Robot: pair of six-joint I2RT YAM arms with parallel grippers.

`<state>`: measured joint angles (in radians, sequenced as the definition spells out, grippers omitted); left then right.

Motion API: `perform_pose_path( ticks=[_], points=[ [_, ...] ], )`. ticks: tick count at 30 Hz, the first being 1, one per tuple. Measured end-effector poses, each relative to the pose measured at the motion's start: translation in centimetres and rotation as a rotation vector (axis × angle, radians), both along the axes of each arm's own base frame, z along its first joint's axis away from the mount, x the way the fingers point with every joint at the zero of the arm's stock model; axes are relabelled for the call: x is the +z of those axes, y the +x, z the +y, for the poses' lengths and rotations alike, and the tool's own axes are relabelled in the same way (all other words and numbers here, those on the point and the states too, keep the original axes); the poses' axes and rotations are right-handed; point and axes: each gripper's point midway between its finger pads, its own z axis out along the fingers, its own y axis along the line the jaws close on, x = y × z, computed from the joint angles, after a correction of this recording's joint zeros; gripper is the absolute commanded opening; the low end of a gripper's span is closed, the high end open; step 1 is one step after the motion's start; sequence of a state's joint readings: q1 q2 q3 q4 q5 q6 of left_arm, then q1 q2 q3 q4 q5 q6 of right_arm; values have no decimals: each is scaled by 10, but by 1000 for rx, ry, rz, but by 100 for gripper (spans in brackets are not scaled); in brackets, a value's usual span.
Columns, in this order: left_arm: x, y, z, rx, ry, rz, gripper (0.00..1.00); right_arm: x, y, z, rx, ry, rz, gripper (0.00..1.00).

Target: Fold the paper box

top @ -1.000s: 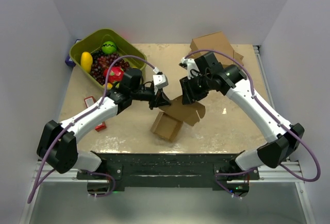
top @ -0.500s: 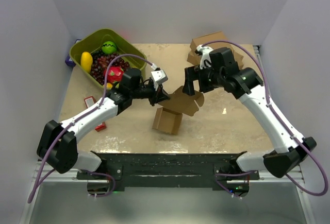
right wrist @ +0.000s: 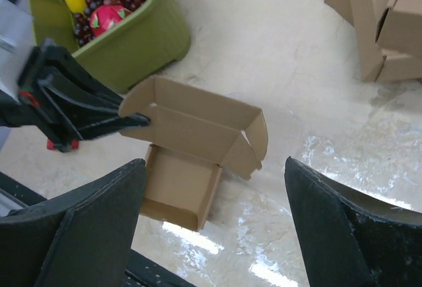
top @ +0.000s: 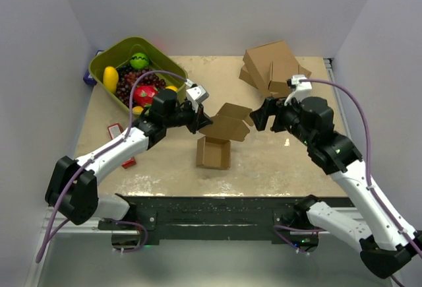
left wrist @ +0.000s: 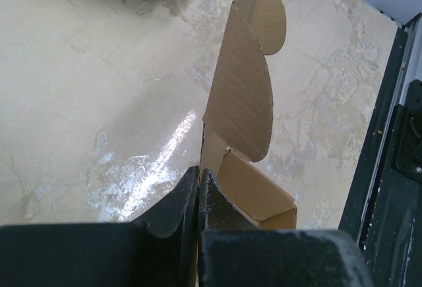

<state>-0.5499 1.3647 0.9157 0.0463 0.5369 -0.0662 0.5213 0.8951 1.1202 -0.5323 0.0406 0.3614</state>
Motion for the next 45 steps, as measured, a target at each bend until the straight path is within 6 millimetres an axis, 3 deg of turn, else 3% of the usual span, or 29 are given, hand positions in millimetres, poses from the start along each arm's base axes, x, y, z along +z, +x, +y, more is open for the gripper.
perform_pose_path(
  ticks=[4,9,19,27,36,45],
  points=[
    [2,3,1,20,0,-7,0,-43,1,3,-1,2,44,83],
    [1,4,3,28,4,-10,0,-98,6,11,12,-22,124,89],
    [3,4,5,13,-7,-4,0,-152,32,25,14,-42,155,88],
    [3,3,4,0,-12,-1,0,-166,56,25,6,-42,120,86],
    [3,3,5,1,-14,0,0,-158,49,48,169,-11,67,64],
    [3,4,5,2,-13,0,0,-167,46,51,204,-30,83,40]
  ],
)
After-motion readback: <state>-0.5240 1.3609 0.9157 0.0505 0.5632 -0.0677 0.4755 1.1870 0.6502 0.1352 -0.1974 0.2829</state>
